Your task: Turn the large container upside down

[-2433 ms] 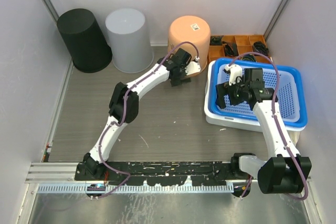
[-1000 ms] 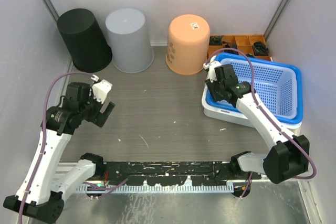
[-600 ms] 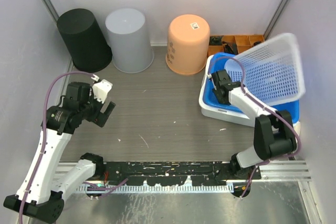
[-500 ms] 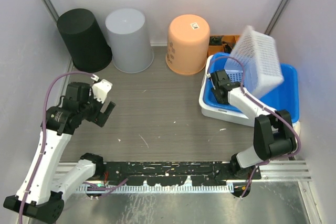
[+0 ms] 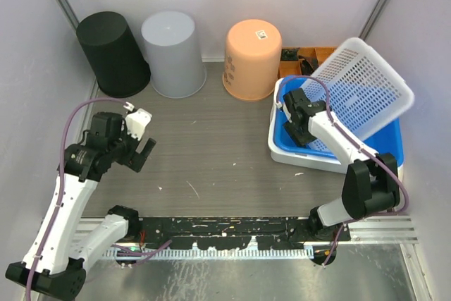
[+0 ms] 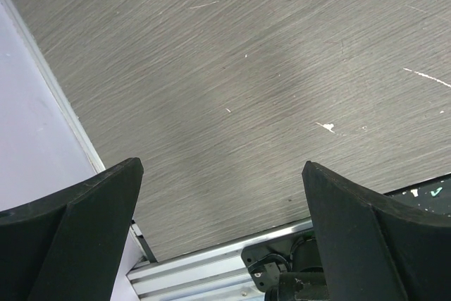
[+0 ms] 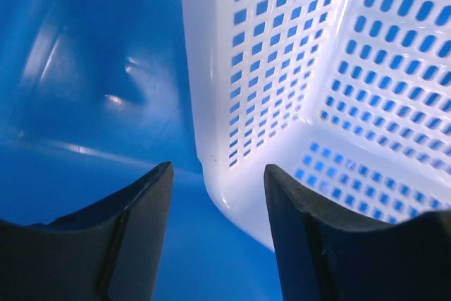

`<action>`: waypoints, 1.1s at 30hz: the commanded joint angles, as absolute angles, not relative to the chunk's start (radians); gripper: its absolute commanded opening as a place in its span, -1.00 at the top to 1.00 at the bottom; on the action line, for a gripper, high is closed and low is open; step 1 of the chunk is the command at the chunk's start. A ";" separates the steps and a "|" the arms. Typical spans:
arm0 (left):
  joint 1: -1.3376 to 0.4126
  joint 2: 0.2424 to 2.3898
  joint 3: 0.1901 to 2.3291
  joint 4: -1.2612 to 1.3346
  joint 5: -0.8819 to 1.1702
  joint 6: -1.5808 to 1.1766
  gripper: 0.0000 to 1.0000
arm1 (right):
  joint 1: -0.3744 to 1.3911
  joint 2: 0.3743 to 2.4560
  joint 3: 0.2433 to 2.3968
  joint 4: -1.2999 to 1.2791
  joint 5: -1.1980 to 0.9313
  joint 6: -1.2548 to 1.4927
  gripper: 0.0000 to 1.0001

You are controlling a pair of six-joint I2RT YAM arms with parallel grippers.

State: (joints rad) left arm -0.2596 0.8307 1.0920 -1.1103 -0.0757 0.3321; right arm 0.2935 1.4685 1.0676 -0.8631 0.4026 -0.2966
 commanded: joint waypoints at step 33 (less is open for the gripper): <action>-0.256 0.763 0.983 -1.049 -0.060 0.310 -1.00 | 0.331 1.255 1.012 -0.860 0.228 -0.471 -0.40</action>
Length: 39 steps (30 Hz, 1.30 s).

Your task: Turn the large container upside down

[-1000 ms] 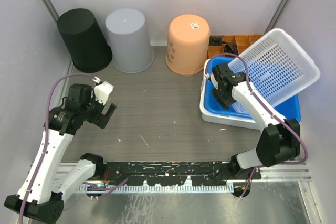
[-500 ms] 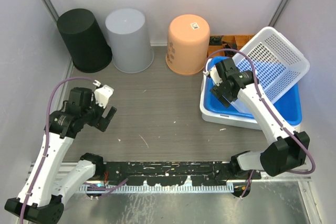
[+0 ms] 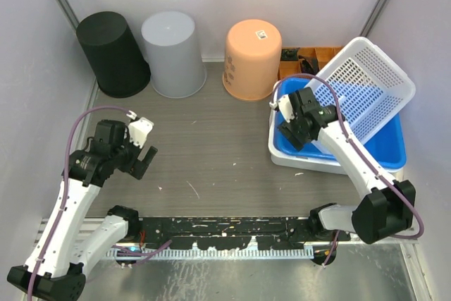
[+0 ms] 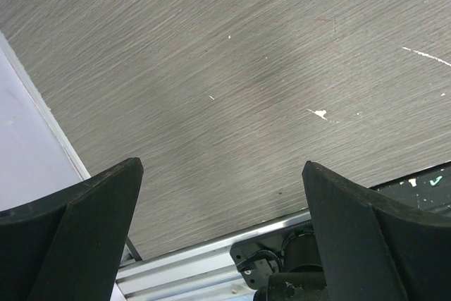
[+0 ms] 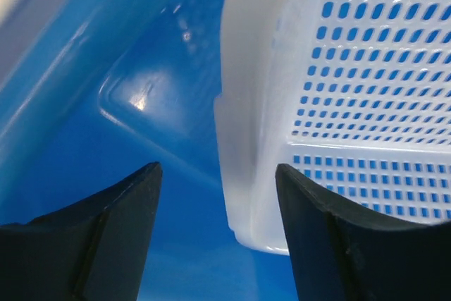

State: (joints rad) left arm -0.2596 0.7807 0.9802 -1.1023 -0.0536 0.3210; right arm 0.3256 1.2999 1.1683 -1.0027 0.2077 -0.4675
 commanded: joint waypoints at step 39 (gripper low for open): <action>0.002 0.821 2.020 -1.088 -0.440 0.394 -1.00 | 0.795 1.954 2.146 -0.244 -1.592 0.451 0.99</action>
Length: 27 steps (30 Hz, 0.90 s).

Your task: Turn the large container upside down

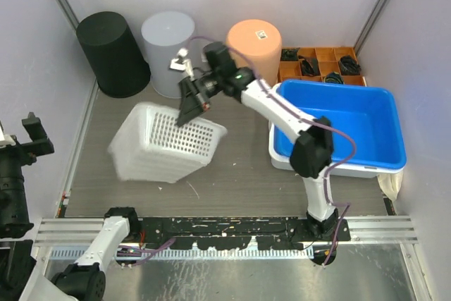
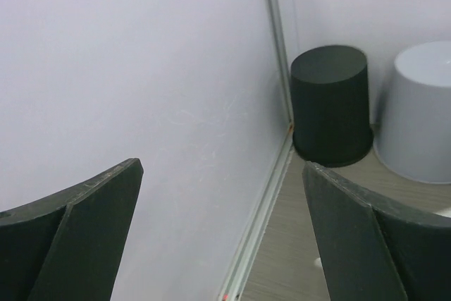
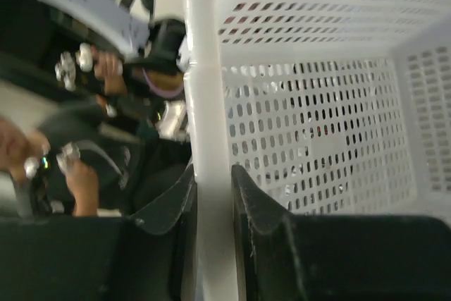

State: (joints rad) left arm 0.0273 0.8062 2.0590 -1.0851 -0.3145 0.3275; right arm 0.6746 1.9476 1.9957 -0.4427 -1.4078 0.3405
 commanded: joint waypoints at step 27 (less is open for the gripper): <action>0.001 0.800 1.598 -0.925 -0.461 0.478 -1.00 | 0.729 2.621 2.047 0.480 -0.987 1.315 0.15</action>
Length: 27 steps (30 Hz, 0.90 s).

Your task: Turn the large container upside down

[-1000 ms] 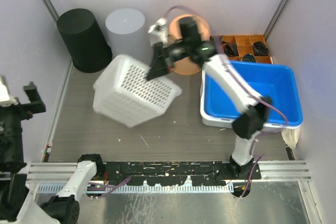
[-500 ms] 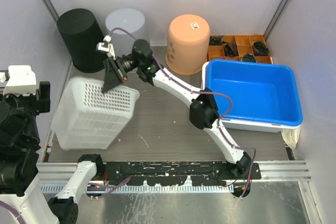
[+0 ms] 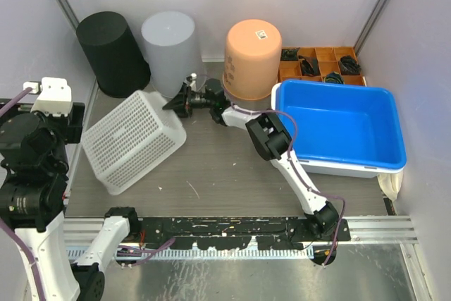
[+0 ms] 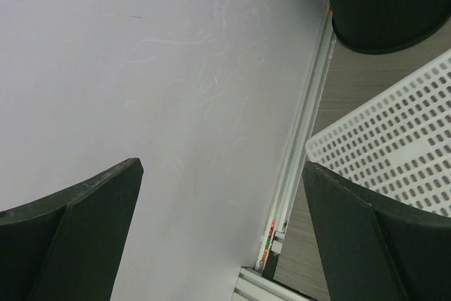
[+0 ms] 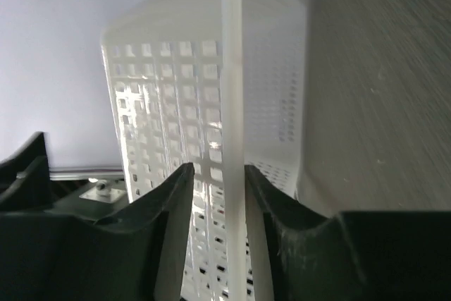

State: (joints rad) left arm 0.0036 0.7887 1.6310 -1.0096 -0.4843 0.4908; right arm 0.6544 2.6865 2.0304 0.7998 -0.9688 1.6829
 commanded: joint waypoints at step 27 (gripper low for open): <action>-0.531 1.131 1.463 -1.482 0.160 0.505 -0.93 | 0.695 1.503 1.659 -0.921 0.170 -0.511 -1.00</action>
State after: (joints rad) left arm -0.2916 1.1412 1.5414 -1.5543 0.3172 0.5713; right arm 0.7807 1.7229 1.7344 -0.7387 0.1959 -0.3931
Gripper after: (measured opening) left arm 0.970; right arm 0.999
